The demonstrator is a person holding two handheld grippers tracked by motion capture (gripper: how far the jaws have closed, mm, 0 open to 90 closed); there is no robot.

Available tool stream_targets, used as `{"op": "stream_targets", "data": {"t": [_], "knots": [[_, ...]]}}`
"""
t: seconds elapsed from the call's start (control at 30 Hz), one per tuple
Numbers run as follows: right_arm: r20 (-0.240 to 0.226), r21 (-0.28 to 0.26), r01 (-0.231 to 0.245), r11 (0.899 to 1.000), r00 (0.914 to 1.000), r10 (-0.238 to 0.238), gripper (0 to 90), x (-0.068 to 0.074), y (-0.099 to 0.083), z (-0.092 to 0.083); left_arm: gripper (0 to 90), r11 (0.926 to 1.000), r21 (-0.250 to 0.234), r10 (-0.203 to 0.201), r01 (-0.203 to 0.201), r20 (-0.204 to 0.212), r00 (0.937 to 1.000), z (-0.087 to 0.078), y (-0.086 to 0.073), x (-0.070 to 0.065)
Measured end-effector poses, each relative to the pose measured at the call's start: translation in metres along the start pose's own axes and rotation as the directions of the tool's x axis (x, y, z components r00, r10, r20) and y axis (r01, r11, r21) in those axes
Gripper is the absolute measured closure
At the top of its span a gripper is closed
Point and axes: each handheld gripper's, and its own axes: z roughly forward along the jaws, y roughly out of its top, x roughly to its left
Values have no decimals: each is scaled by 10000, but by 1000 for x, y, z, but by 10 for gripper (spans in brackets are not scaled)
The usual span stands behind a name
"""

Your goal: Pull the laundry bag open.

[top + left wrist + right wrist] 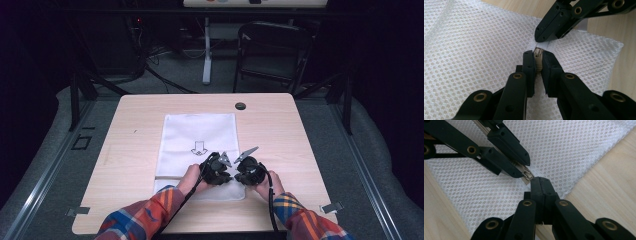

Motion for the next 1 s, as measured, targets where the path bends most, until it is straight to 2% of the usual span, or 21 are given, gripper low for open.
{"op": "stream_targets", "data": {"t": [1.0], "knots": [[37, 159, -206, 9997, 9998, 205, 900, -1, 1, 0, 816, 9999, 68, 84, -85, 131, 9999, -1, -1, 2]]}}
